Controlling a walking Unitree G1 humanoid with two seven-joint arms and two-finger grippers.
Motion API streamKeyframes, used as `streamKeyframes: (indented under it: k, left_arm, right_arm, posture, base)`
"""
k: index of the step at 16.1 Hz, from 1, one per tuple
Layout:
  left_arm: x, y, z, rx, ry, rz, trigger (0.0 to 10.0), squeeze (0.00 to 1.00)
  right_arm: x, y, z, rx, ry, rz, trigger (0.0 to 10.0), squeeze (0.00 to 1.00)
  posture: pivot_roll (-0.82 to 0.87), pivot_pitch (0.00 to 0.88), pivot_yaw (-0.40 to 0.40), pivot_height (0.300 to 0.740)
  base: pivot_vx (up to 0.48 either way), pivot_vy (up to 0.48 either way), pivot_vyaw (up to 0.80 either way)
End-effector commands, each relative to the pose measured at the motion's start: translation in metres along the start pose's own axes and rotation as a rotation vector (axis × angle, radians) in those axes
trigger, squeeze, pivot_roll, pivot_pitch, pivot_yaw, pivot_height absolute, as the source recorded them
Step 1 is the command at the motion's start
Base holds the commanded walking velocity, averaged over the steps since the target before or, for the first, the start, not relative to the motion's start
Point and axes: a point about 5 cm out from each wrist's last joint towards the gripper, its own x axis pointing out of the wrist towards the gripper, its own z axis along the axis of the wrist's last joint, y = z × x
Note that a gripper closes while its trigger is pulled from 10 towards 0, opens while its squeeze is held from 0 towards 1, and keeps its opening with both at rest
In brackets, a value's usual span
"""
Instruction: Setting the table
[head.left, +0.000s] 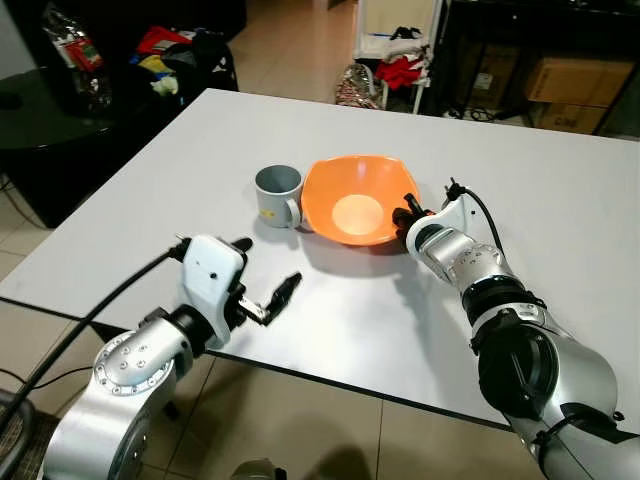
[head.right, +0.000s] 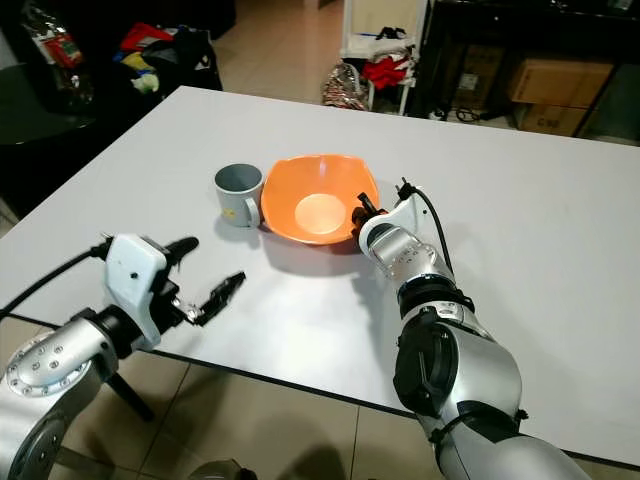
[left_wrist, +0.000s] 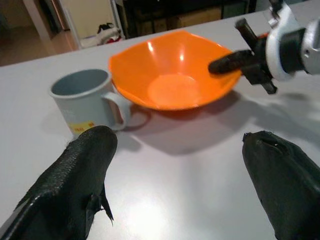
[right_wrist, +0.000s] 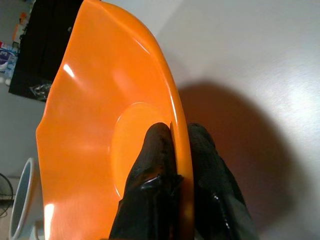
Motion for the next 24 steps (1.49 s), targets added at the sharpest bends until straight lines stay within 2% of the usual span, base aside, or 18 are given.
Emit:
streamKeyframes:
  k: [1, 7, 11, 12, 13, 14, 18, 21, 23, 24]
  left_arm:
    - [-0.002, -0.001, 0.002, 0.010, 0.001, -0.017, 10.0, 0.00]
    - [0.001, -0.003, 0.005, 0.015, -0.004, -0.039, 10.0, 0.00]
    - [0.003, -0.006, 0.006, 0.010, -0.011, -0.045, 10.0, 0.00]
    - [0.004, -0.007, 0.006, 0.010, -0.013, -0.047, 10.0, 0.00]
    - [0.005, -0.007, 0.008, 0.010, -0.018, -0.047, 10.0, 0.00]
    - [0.006, -0.007, 0.008, 0.009, -0.023, -0.046, 10.0, 0.00]
    - [0.006, -0.005, 0.010, 0.002, -0.033, -0.047, 10.0, 0.00]
    - [0.009, -0.002, 0.013, 0.003, -0.044, -0.059, 10.0, 0.00]
    - [0.011, -0.001, 0.015, -0.004, -0.057, -0.059, 10.0, 0.00]
    - [0.012, 0.000, 0.016, -0.003, -0.065, -0.054, 10.0, 0.00]
  right_arm:
    - [0.000, 0.015, 0.009, -0.002, -0.037, 0.033, 10.0, 0.00]
    - [0.002, 0.008, 0.002, 0.025, -0.043, -0.023, 10.0, 0.00]
    - [0.002, 0.004, -0.002, 0.010, -0.025, -0.050, 10.0, 0.00]
    - [0.002, 0.002, -0.003, 0.015, -0.026, -0.059, 10.0, 0.31]
    - [0.002, 0.001, -0.002, 0.020, -0.028, -0.062, 10.0, 0.75]
    - [0.002, 0.001, -0.002, 0.020, -0.029, -0.062, 10.0, 1.00]
    - [0.002, 0.002, -0.001, 0.038, -0.045, -0.047, 10.0, 1.00]
    - [0.001, 0.009, 0.009, 0.041, -0.087, 0.012, 10.0, 1.00]
    - [-0.001, 0.013, 0.016, 0.025, -0.104, 0.052, 10.0, 1.00]
    - [-0.003, 0.015, 0.021, -0.017, -0.115, 0.081, 10.0, 1.00]
  posture:
    - [0.20, 0.000, 0.023, 0.740]
    - [0.21, 0.000, 0.025, 0.740]
    - [0.20, 0.000, 0.015, 0.740]
    - [0.20, 0.000, 0.011, 0.740]
    - [0.20, 0.000, 0.009, 0.740]
    - [0.20, 0.000, 0.009, 0.740]
    - [0.17, 0.000, 0.033, 0.740]
    - [0.16, 0.000, 0.052, 0.740]
    - [0.15, 0.000, 0.056, 0.740]
    - [0.15, 0.000, 0.055, 0.740]
  base:
    - [0.000, 0.000, 0.00]
    - [0.000, 0.000, 0.00]
    - [0.000, 0.000, 0.00]
    - [0.000, 0.000, 0.00]
    - [0.000, 0.000, 0.00]
    - [0.000, 0.000, 0.00]
    - [0.000, 0.000, 0.00]
    - [0.000, 0.000, 0.00]
    - [0.000, 0.000, 0.00]
    - [0.000, 0.000, 0.00]
